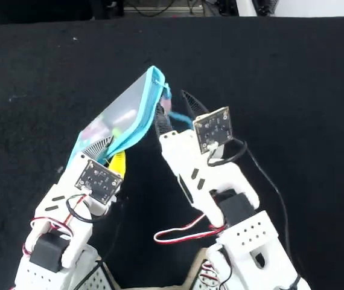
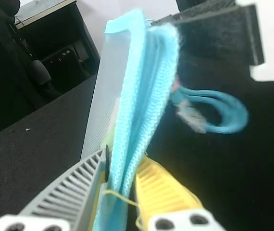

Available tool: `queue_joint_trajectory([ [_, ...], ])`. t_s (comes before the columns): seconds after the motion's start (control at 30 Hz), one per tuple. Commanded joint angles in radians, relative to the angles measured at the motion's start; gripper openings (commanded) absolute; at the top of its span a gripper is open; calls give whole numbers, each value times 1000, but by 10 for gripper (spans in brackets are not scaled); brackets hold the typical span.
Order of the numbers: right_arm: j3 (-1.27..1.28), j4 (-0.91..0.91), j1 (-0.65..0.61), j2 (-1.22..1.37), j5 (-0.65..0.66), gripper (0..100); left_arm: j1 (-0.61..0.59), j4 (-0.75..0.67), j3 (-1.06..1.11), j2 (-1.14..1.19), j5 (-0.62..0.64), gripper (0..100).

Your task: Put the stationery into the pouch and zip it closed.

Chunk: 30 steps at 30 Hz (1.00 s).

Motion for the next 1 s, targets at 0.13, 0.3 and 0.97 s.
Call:
queue_joint_trajectory([
  [0.13,-16,-58,138,-15,-132,194,-76,-46,-33,2,3,29],
  [0.3,-21,-60,187,-15,-173,194,-124,-84,-22,2,3,29],
  [0.97,-174,-187,258,438,-176,194,-133,-83,-22,2,5,29],
])
